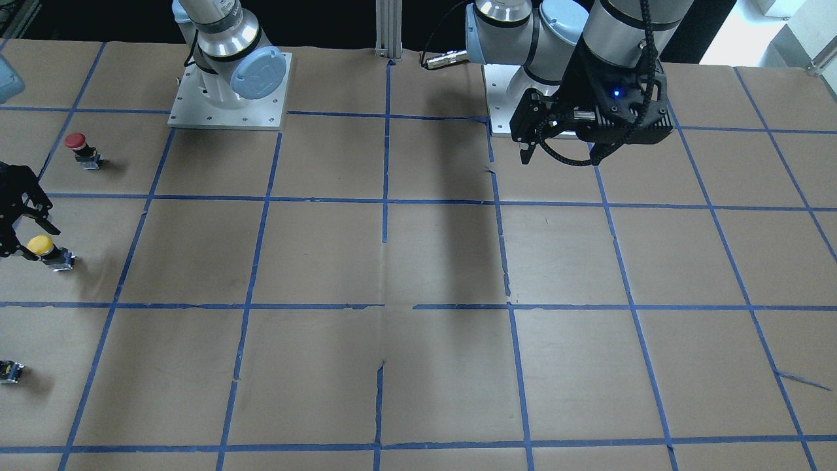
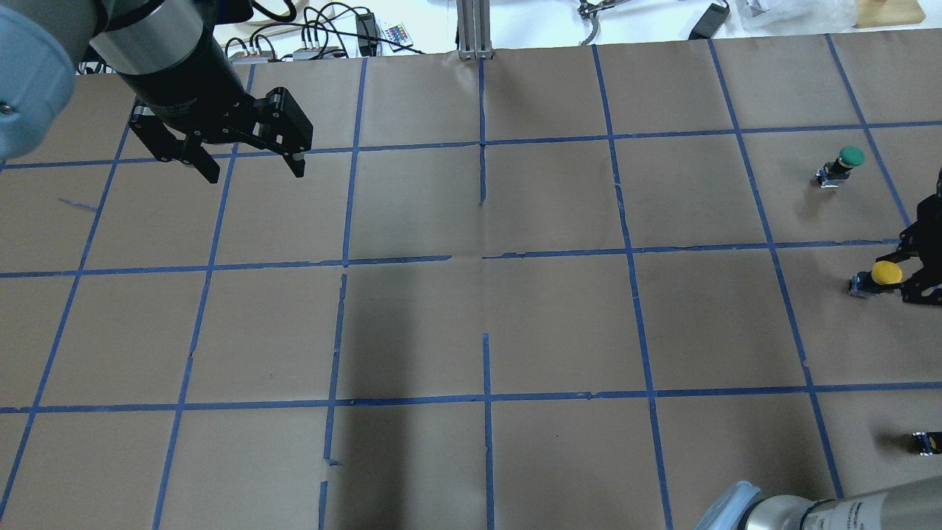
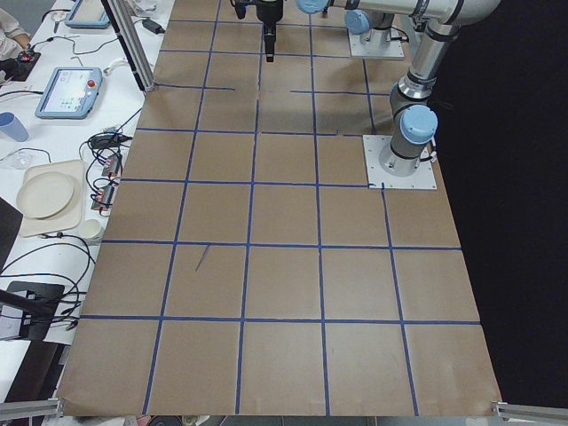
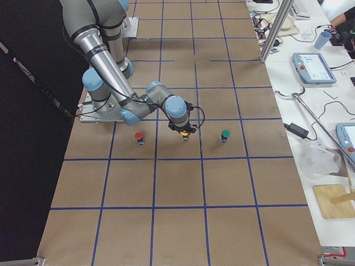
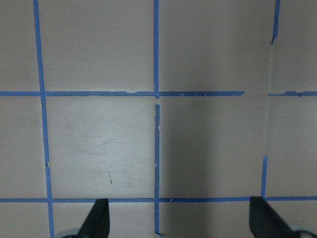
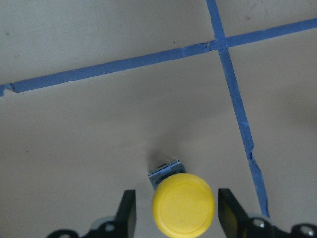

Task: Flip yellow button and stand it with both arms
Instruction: 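Lower the button upright with the right gripper onto the table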

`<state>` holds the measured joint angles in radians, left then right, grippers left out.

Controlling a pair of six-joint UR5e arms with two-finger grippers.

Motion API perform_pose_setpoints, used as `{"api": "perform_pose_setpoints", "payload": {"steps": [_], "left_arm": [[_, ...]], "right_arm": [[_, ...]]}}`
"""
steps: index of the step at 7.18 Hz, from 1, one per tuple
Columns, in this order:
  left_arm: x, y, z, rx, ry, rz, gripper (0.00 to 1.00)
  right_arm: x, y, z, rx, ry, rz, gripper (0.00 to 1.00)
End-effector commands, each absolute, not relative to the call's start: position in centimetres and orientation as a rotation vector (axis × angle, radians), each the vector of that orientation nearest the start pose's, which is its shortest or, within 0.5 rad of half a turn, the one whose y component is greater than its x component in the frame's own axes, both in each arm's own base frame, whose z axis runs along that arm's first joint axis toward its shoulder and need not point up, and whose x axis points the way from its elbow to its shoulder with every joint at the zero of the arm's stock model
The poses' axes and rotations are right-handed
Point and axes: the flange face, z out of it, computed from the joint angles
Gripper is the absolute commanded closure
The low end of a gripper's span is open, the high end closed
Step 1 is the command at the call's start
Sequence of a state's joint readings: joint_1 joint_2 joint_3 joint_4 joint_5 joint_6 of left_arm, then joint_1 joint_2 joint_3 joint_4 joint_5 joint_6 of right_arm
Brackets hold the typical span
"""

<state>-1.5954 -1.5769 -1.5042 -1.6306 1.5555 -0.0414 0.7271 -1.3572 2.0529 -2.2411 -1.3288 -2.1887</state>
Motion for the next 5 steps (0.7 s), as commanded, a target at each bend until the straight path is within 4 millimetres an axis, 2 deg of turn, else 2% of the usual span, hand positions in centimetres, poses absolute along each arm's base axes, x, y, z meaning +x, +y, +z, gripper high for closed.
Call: {"api": "perform_pose_setpoints", "payload": {"steps": [1, 2, 3, 4, 5], "left_arm": [[-14.7, -49.1, 51.1, -0.027, 3.157, 0.003, 0.00], [-14.6, -49.1, 51.1, -0.029, 3.157, 0.001, 0.00], [-14.5, -49.1, 51.1, -0.031, 3.157, 0.001, 0.00], [-14.5, -49.1, 51.1, -0.031, 3.157, 0.001, 0.00], [-14.5, -49.1, 51.2, -0.034, 3.157, -0.002, 0.00]], "right_arm": [[-26.1, -44.3, 22.9, -1.910, 2.420, -0.373, 0.01], [-26.2, -44.3, 24.1, -1.912, 2.446, -0.377, 0.01], [-26.3, -44.4, 25.1, -1.833, 2.517, -0.375, 0.01], [-25.8, -44.1, 27.0, -1.747, 2.601, -0.379, 0.02], [-24.5, -43.1, 30.0, -1.576, 2.700, -0.367, 0.02]]}}
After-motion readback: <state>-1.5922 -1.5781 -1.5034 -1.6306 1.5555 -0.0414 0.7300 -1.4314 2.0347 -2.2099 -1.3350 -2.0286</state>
